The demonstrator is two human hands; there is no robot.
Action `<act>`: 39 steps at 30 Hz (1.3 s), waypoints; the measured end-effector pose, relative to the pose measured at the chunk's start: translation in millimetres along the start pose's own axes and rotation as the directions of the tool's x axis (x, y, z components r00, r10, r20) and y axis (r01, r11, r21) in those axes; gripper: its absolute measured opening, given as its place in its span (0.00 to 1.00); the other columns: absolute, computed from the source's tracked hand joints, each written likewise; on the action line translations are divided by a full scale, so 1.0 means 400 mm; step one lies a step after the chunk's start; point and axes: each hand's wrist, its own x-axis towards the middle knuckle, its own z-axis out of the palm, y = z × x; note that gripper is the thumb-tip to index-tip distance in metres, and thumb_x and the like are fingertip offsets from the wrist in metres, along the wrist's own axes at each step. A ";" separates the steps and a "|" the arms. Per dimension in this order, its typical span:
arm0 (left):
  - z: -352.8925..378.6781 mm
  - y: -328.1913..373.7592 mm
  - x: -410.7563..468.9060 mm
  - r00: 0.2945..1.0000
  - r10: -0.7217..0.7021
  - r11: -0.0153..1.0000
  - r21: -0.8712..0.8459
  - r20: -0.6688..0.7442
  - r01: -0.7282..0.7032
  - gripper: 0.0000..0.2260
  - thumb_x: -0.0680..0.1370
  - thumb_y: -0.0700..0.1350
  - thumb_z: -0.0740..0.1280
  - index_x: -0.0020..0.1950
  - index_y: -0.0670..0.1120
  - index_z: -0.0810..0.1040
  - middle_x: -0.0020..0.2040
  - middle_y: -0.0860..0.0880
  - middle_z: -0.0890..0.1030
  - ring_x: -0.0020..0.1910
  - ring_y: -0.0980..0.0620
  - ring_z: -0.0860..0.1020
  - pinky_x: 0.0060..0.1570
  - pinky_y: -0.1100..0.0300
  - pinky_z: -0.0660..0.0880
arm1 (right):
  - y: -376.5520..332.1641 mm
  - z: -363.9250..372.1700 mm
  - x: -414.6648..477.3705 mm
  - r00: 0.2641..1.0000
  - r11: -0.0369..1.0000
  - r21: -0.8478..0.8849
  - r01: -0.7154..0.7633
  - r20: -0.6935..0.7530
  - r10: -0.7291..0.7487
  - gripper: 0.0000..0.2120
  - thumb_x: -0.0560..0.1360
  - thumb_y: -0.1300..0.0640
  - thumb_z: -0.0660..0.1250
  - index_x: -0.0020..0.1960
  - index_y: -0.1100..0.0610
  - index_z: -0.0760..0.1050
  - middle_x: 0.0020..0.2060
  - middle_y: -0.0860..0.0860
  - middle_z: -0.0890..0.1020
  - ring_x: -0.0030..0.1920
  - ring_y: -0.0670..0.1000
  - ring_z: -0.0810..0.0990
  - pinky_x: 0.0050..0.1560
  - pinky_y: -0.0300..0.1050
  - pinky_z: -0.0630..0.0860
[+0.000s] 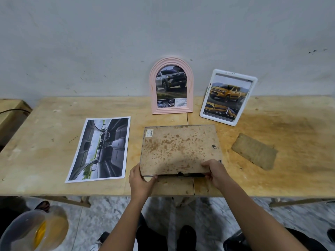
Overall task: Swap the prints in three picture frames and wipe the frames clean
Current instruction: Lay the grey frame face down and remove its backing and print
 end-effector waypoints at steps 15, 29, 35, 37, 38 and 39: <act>0.000 0.020 0.025 0.996 -0.084 0.995 -0.054 -0.033 0.082 0.34 0.63 0.41 0.79 0.65 0.41 0.70 0.62 0.41 0.69 0.63 0.43 0.68 0.60 0.50 0.68 | -0.009 0.036 -0.006 0.982 0.988 -0.088 0.130 -0.127 -0.141 0.05 0.75 0.63 0.62 0.50 0.64 0.69 0.44 0.57 0.72 0.44 0.58 0.74 0.29 0.44 0.71; -0.007 0.025 0.009 0.994 -0.108 0.993 -0.058 -0.013 0.107 0.33 0.63 0.40 0.78 0.65 0.41 0.70 0.62 0.43 0.69 0.62 0.44 0.68 0.57 0.53 0.69 | 0.019 -0.015 -0.004 0.997 0.983 0.181 0.007 0.079 -0.022 0.10 0.77 0.69 0.60 0.57 0.64 0.65 0.48 0.57 0.74 0.48 0.59 0.76 0.43 0.51 0.79; -0.010 0.031 0.001 0.994 -0.109 0.992 -0.065 -0.016 0.108 0.32 0.65 0.43 0.77 0.66 0.42 0.69 0.63 0.42 0.70 0.62 0.43 0.69 0.58 0.51 0.70 | 0.008 -0.023 -0.024 0.995 0.951 0.306 0.047 0.072 -0.072 0.10 0.76 0.70 0.59 0.56 0.63 0.65 0.48 0.57 0.72 0.45 0.57 0.76 0.35 0.47 0.80; -0.013 0.035 -0.007 0.993 -0.118 0.988 -0.098 -0.020 0.116 0.32 0.65 0.41 0.77 0.66 0.41 0.69 0.63 0.42 0.70 0.61 0.43 0.70 0.59 0.51 0.71 | 0.007 -0.030 -0.028 0.992 0.930 0.354 0.101 0.030 -0.119 0.07 0.75 0.68 0.60 0.53 0.64 0.67 0.48 0.56 0.72 0.44 0.55 0.75 0.33 0.45 0.77; -0.012 0.034 -0.008 0.992 -0.120 0.987 -0.112 -0.027 0.116 0.32 0.65 0.40 0.77 0.66 0.40 0.69 0.62 0.42 0.71 0.61 0.43 0.71 0.58 0.51 0.72 | 0.009 -0.032 -0.029 0.990 0.909 0.397 0.126 0.014 -0.143 0.05 0.75 0.66 0.60 0.51 0.63 0.68 0.48 0.56 0.72 0.44 0.54 0.75 0.33 0.44 0.76; -0.014 0.035 -0.010 0.992 -0.123 0.986 -0.118 -0.029 0.119 0.32 0.65 0.40 0.77 0.66 0.40 0.70 0.62 0.42 0.72 0.60 0.43 0.72 0.58 0.51 0.73 | 0.013 -0.032 -0.032 0.984 0.881 0.448 0.150 0.016 -0.175 0.04 0.75 0.65 0.61 0.50 0.60 0.69 0.49 0.55 0.73 0.45 0.53 0.75 0.34 0.43 0.76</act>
